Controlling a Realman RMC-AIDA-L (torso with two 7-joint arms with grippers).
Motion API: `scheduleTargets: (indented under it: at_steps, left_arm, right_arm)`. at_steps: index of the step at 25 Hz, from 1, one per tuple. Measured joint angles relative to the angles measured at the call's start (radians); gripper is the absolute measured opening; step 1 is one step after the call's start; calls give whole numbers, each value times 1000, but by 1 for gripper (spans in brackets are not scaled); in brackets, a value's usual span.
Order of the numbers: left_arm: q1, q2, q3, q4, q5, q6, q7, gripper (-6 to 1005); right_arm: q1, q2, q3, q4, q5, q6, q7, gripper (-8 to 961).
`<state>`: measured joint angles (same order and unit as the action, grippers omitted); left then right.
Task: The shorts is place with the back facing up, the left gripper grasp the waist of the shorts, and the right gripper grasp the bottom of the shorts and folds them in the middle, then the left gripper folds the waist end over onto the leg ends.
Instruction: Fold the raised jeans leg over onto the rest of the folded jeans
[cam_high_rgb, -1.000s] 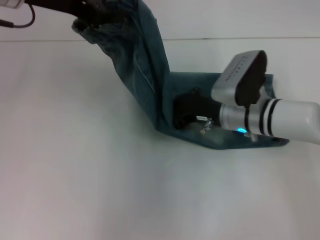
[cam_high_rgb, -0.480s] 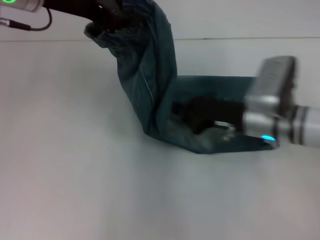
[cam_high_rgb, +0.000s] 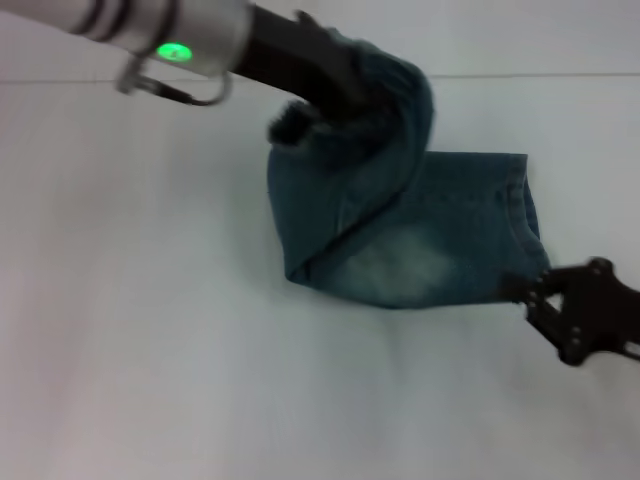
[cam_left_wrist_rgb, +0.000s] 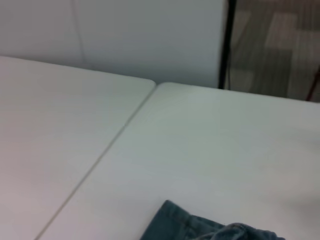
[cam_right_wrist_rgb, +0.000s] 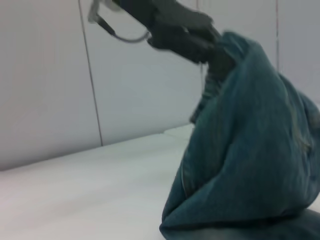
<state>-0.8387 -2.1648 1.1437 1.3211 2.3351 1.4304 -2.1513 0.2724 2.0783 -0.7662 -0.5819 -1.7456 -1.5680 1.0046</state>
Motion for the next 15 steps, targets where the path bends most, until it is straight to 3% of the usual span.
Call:
scheduleTargets:
  at_steps: [10, 15]
  left_arm:
    - [-101, -10, 452, -151, 6, -341, -114, 94]
    - [-106, -10, 511, -154, 12, -390, -123, 183]
  right_arm:
    - [-49, 5, 24, 2, -31, -37, 2, 8]
    - [-44, 6, 21, 2, -32, -49, 3, 9]
